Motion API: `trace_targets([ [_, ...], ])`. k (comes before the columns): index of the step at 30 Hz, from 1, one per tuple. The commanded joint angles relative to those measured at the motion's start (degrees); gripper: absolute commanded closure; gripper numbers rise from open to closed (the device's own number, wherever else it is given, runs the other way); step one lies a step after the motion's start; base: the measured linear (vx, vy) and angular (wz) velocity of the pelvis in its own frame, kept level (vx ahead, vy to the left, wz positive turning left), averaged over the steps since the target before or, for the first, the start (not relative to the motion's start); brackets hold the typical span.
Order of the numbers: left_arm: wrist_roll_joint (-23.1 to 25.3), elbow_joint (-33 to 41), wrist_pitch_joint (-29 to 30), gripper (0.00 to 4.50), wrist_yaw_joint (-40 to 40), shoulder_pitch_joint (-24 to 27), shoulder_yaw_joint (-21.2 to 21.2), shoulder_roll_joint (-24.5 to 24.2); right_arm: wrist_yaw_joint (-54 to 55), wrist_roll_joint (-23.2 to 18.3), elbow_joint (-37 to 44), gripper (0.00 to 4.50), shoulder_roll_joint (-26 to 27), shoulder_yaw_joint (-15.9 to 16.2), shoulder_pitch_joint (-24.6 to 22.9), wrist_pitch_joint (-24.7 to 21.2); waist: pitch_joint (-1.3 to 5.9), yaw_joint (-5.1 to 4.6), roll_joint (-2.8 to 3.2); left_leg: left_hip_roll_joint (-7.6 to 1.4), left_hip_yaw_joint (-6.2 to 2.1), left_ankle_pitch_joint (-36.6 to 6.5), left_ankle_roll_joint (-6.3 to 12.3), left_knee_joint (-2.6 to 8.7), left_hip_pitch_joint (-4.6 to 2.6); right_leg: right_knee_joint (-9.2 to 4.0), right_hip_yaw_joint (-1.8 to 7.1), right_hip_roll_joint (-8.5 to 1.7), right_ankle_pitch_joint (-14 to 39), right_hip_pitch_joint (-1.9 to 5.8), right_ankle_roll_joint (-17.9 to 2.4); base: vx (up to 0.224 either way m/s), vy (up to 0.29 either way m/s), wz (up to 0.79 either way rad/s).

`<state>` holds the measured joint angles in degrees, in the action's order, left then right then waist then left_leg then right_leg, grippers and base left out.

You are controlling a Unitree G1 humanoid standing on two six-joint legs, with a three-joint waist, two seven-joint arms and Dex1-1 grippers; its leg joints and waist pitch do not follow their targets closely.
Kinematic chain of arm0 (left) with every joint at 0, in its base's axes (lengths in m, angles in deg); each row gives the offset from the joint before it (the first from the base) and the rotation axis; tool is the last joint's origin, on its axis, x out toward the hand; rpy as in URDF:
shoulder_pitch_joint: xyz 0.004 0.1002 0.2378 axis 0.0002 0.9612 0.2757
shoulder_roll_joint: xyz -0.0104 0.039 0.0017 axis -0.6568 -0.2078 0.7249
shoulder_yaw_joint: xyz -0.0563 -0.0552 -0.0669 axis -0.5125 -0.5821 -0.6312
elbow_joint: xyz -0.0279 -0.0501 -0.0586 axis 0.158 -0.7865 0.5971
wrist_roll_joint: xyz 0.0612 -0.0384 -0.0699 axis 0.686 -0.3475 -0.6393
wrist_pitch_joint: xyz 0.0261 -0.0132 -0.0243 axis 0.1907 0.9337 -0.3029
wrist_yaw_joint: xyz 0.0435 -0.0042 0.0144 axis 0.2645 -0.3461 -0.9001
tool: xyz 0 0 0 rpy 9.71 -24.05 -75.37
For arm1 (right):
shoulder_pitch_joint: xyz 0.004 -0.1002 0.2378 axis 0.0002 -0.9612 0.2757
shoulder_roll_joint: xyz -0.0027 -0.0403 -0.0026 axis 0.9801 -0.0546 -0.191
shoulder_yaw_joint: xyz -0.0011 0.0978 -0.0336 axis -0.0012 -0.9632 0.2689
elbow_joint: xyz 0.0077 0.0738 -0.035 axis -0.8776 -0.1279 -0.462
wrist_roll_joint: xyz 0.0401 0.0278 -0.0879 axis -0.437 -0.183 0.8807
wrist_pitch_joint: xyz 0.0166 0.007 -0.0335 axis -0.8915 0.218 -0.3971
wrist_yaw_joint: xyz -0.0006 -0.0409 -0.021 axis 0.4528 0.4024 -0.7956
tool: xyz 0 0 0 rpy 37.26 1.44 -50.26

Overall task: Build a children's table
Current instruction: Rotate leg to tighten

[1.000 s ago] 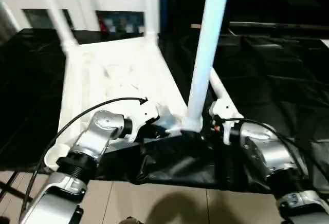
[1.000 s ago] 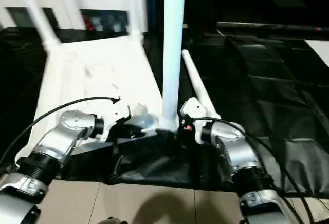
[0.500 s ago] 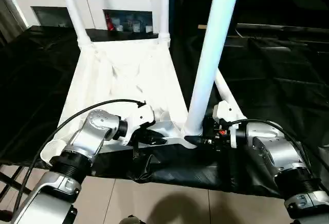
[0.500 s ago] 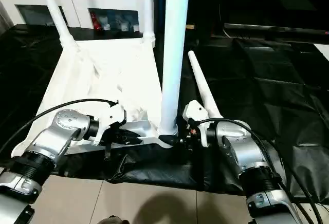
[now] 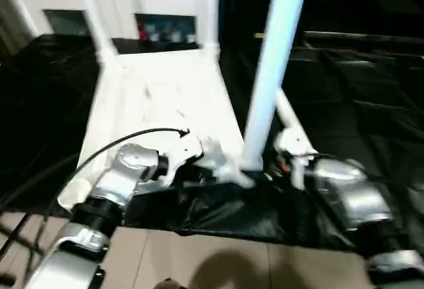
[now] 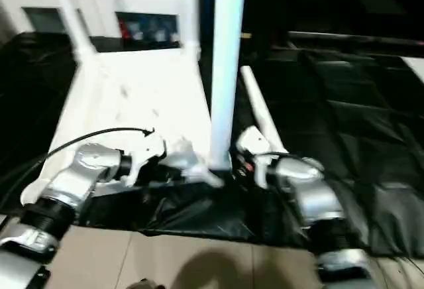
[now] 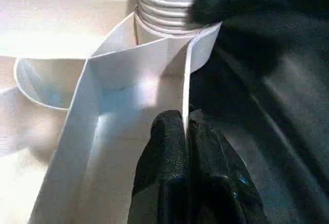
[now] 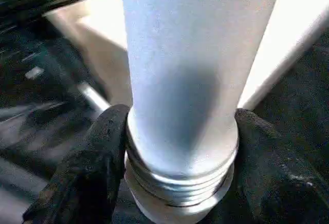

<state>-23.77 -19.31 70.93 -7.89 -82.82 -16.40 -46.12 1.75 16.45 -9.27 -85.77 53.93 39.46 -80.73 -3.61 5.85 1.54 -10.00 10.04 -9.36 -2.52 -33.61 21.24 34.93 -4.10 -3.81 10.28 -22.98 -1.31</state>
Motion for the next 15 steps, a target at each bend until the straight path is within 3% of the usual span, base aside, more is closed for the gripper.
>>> trace_targets([
  [1, -1.01, 1.71, 1.26, 4.5, -7.93, -3.44, -0.85, 5.61, 8.52, 1.26, -4.7, 1.76, 7.24, 2.94, 2.06, -1.09, 3.6, -0.32, -0.58, -3.06, -1.7, -18.61, -0.44, 4.42, -0.72, -5.88, 2.69, -5.44, 27.14, 2.28, -7.78, 0.0, 0.0, 0.0],
  [2, -0.79, 1.81, 1.79, 4.5, -9.27, -3.62, -0.98, 6.32, 11.72, 1.31, -6.13, 1.76, 8.72, 2.24, 2.89, -1.19, 3.48, -1.12, -0.67, -2.79, -1.81, -19.12, -0.59, 4.42, -0.51, -6.06, 2.54, -5.4, 28.59, 2.46, -7.43, 0.0, 0.0, 0.0],
  [3, -0.55, 2.02, 1.97, 4.5, -10.28, -3.67, -0.96, 6.94, 14.77, 1.4, -7.6, 1.76, 10.03, 1.61, 3.84, -1.09, 3.58, -1.13, -0.58, -2.74, -1.93, -18.76, -0.57, 4.41, -0.4, -6.03, 2.43, -5.45, 28.8, 2.69, -7.03, 0.0, 0.0, 0.0],
  [4, -0.48, 2.08, 2.0, 4.5, -10.55, -3.67, -0.95, 7.12, 15.63, 1.42, -8.02, 1.76, 10.39, 1.43, 4.11, -1.05, 3.53, -1.58, -0.56, -2.7, -1.81, -19.08, -0.25, 4.39, -0.62, -6.3, 2.59, -5.32, 28.8, 2.28, -6.72, 0.0, 0.0, 0.0],
  [7, -0.42, 2.68, 1.48, 4.5, -11.45, -3.29, -0.58, 8.26, 18.2, 1.88, -10.15, 1.76, 11.98, 0.98, 5.81, 1.31, 3.69, -1.74, -0.6, -2.69, -1.61, -18.47, 0.5, 4.22, -0.68, -6.18, 2.81, -5.28, 26.58, 2.18, -7.5, 0.0, 0.0, 0.0],
  [8, -0.42, 2.82, 1.1, 4.5, -11.27, -3.16, -0.36, 8.33, 17.36, 1.61, -10.33, 1.21, 12.1, 0.82, 6.01, 2.02, 3.8, -1.7, -0.55, -2.75, -1.46, -17.57, 0.92, 4.17, -0.68, -6.01, 2.92, -5.18, 24.22, 2.23, -8.0, 0.0, 0.0, 0.0],
  [11, 0.26, 3.69, -0.64, 4.5, -9.6, -2.15, 0.8, 7.79, 15.51, 1.27, -10.32, 1.07, 11.84, -0.31, 6.52, 2.76, 3.92, -1.61, -0.69, -2.78, -1.23, -15.44, 2.14, 4.05, -0.44, -5.5, 3.03, -5.11, 19.56, 2.52, -9.6, 0.0, 0.0, 0.0],
  [15, -0.42, 5.27, -1.07, 4.5, -6.81, -1.07, 1.33, 6.52, 12.15, 2.62, -8.71, 0.69, 8.78, 1.49, 5.74, 3.53, 4.13, -1.19, -0.75, -2.82, -1.01, -12.51, 3.27, 3.81, -0.29, -5.01, 3.03, -5.07, 15.54, 2.82, -10.85, 0.0, 0.0, 0.0],
])
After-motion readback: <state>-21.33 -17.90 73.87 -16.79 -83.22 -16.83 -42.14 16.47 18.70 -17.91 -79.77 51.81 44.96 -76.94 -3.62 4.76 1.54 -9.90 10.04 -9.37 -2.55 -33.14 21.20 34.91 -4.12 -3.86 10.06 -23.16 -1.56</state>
